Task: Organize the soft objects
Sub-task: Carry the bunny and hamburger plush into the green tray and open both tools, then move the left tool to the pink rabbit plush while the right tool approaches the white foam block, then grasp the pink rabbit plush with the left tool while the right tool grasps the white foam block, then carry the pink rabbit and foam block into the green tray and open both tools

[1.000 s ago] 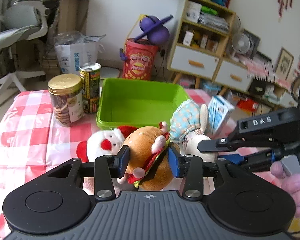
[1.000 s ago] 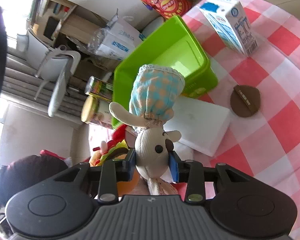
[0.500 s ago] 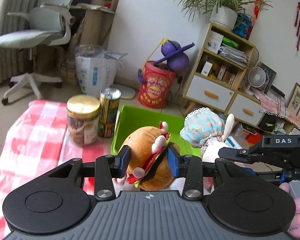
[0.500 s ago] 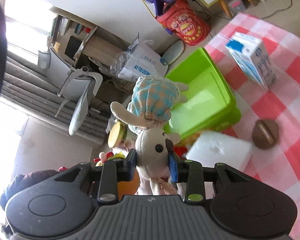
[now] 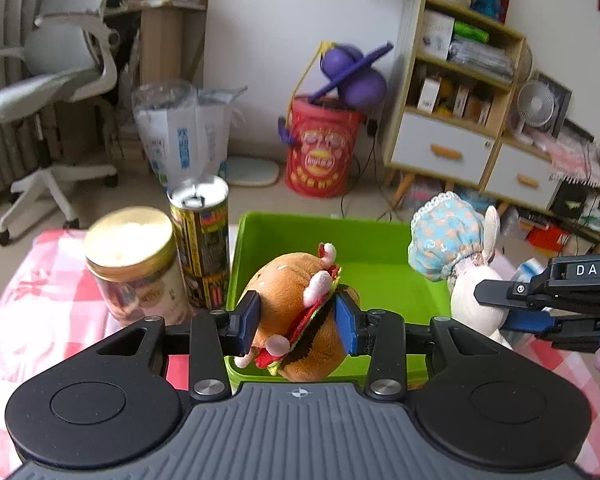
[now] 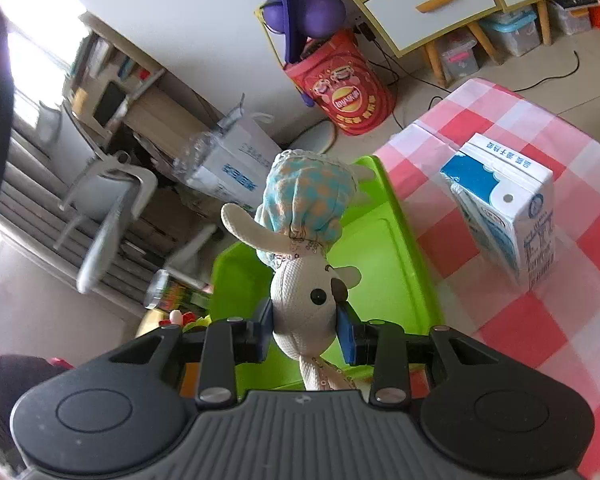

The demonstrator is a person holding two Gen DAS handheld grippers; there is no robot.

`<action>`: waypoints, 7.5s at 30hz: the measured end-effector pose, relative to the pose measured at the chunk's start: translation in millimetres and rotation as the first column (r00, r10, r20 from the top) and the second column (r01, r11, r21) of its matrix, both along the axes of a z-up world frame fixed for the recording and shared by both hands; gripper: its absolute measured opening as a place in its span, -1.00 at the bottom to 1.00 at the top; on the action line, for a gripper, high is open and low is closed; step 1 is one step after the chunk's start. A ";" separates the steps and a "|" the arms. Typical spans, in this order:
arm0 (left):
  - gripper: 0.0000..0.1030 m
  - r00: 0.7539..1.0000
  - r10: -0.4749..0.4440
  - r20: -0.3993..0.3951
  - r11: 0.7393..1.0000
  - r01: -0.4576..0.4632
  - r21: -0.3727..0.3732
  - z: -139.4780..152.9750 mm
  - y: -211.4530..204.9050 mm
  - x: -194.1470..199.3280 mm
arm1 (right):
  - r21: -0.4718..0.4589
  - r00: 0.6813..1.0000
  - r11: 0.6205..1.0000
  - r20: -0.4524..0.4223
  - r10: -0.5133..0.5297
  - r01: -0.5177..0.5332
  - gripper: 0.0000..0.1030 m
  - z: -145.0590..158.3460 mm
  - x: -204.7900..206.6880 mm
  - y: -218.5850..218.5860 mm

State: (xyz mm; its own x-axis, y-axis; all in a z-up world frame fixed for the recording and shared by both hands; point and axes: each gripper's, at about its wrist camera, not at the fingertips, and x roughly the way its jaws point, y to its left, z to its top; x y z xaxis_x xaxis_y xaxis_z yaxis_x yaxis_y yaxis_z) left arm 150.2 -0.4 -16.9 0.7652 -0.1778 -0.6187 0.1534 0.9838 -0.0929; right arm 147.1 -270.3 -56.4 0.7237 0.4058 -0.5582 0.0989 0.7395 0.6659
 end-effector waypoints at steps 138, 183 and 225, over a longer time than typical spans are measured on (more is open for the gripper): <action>-0.32 0.921 0.062 -0.384 0.990 -0.105 -0.092 -30.4 44.7 -115.5 | -0.009 0.955 0.989 -0.263 0.139 -0.146 -0.34 -59.0 -67.3 2.1; -0.38 0.994 0.033 -0.102 0.943 -0.064 -0.327 49.6 57.7 -109.1 | -0.111 0.983 0.976 -0.013 0.185 -0.185 -0.37 41.9 -94.3 14.4; -0.38 0.991 0.089 -0.103 0.995 -0.084 0.049 -33.0 -43.4 104.5 | -0.429 0.987 0.894 0.031 0.156 -0.128 -0.32 -23.3 69.3 43.5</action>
State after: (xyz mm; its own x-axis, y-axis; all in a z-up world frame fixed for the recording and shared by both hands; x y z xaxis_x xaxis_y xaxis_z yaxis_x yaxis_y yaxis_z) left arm 254.7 -43.8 -49.9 0.7067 -0.0841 -0.7025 0.0593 0.9965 -0.0596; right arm 216.5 -226.8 -79.7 0.7153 0.2411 -0.6559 -0.0595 0.9562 0.2866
